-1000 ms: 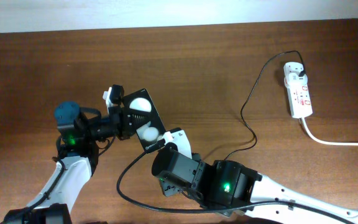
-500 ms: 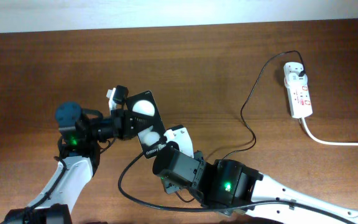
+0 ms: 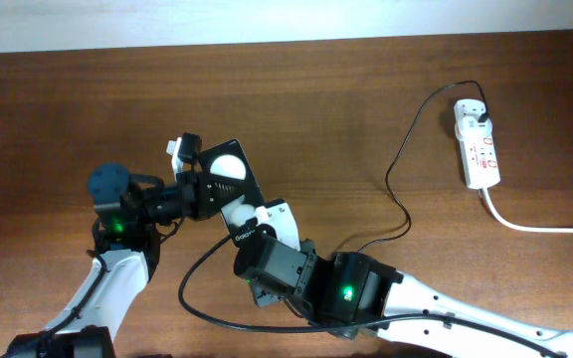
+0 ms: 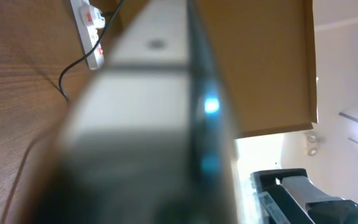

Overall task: Plug charger to phone and switch on socket
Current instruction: 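Push the USB-C plug up into the phone's bottom port with right gripper, then open the right gripper and withdraw it toward the power strip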

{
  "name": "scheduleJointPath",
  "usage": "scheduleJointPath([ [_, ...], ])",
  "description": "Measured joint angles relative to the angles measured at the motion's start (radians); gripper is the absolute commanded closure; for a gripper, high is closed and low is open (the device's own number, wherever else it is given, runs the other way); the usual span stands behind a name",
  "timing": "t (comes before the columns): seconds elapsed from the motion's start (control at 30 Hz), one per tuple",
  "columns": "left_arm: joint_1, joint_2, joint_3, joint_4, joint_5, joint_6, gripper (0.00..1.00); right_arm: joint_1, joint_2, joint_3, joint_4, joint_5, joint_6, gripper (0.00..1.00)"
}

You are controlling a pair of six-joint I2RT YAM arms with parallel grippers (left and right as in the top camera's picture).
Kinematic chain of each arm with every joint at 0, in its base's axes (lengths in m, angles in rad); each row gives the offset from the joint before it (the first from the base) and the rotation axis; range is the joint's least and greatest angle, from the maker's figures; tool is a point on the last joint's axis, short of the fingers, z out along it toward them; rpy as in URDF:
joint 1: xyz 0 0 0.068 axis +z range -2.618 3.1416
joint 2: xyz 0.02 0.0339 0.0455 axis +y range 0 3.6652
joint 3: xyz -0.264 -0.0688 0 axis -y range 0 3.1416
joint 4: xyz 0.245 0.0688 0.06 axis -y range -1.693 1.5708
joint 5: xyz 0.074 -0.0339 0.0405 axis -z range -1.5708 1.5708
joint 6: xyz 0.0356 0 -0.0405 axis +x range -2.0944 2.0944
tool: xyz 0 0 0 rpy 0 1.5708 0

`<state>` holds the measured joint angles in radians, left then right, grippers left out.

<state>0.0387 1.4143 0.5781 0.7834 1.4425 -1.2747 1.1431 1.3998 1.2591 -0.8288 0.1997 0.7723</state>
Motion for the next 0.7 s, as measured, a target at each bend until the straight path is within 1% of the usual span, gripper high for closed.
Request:
scheduleJointPath([
  [0.07,0.0,0.0,0.0,0.0,0.008,0.0,1.0,-0.001,0.0,0.0,-0.001,0.01,-0.008,0.96],
  [0.47,0.023,0.0,0.006,0.007,0.024,0.002,1.0,-0.001,0.0,-0.005,0.044,0.01,-0.07,0.96],
  [0.7,0.026,0.0,0.007,0.007,0.016,-0.032,1.0,-0.005,0.0,-0.005,0.053,0.01,-0.077,0.96],
])
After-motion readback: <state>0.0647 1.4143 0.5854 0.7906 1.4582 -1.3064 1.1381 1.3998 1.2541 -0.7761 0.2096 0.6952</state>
